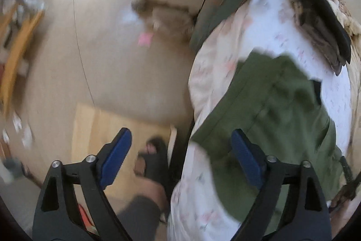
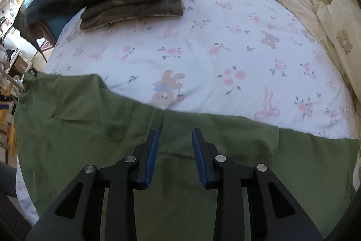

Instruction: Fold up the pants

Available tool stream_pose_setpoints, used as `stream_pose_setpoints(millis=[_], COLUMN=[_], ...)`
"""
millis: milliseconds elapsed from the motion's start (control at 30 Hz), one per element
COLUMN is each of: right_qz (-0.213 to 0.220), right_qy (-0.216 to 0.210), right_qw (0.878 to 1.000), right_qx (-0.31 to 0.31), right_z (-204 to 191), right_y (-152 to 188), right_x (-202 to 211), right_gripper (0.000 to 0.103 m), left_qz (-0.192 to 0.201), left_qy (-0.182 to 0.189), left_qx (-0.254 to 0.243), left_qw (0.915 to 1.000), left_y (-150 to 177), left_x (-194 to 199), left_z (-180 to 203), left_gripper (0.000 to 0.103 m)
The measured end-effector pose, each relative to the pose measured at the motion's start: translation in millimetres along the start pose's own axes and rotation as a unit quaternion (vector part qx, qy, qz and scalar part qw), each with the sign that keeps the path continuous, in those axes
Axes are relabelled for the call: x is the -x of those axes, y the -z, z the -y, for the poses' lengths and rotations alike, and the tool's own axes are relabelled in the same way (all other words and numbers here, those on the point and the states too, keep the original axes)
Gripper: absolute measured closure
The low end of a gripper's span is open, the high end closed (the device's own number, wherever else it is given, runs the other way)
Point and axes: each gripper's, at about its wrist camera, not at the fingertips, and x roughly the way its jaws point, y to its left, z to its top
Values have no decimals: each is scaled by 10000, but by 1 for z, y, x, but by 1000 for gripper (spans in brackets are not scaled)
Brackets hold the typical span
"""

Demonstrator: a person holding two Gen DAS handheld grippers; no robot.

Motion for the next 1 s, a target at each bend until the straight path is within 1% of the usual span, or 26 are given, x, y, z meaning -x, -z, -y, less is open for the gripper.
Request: stream_pose_setpoints(millis=[33, 100, 133, 167, 233, 267, 333, 400, 433, 467, 500, 533, 600, 667, 733, 800, 867, 967, 1000], right_qz=[-49, -113, -108, -93, -58, -72, -91, -105, -100, -100, -99, -101, -125, -106, -79, -68, -71, -103, -108], right_qy=[-6, -18, 10, 30, 56, 82, 130, 188, 214, 249, 283, 307, 332, 344, 310, 292, 290, 279, 288], right_qw=[10000, 9999, 9999, 9999, 9999, 9999, 9999, 9998, 9997, 9996, 9995, 9995, 9994, 9993, 9995, 9995, 9996, 9996, 9995], right_qx=[-18, -68, -76, -67, -68, -70, -58, -39, -42, -44, -44, -50, -39, -38, -66, -56, 7, 42, 47], right_z=[-3, -4, -8, -9, -14, -15, -17, -17, -16, -16, -15, -14, -13, -12, -11, -13, -15, -19, -20], right_y=[3, 4, 4, 4, 5, 6, 9, 13, 14, 15, 16, 17, 17, 17, 15, 14, 14, 13, 13], right_x=[1, 1, 1, 2, 2, 2, 3, 4, 5, 6, 7, 7, 7, 8, 10, 10, 9, 7, 6], right_gripper=[70, 70, 70, 70, 70, 70, 70, 70, 70, 70, 70, 70, 70, 70, 70, 70, 70, 70, 70], left_qz=[-50, -68, -73, -102, -177, -229, -271, -165, -76, -55, -17, 118, 189, 182, 175, 78, 36, -47, -111], left_qy=[94, 458, 607, 672, 1031, 1110, 1284, 1403, 1397, 1334, 1223, 1175, 1066, 1095, 1007, 953, 902, 610, 550], left_qx=[79, 192, 227, 280, 512, 602, 734, 823, 810, 741, 647, 530, 372, 411, 292, 301, 381, 396, 373], left_qw=[9999, 9987, 9979, 9973, 9932, 9917, 9886, 9865, 9868, 9883, 9904, 9916, 9934, 9930, 9943, 9950, 9952, 9973, 9977], left_y=[6, 14, 18, 21, 31, 35, 40, 41, 40, 41, 43, 45, 47, 48, 51, 55, 56, 59, 58], left_x=[-5, -10, -15, -17, -26, -32, -43, -45, -46, -43, -40, -33, -20, -4, 16, 26, 28, 14, 6], left_z=[-5, -8, -4, 3, 10, 15, 26, 34, 39, 41, 44, 47, 45, 35, 24, 12, 0, -6, -5], left_gripper=[22, 22, 24, 25, 28, 31, 56, 62, 78, 89, 95, 96, 98, 98, 99, 99, 99, 98, 95])
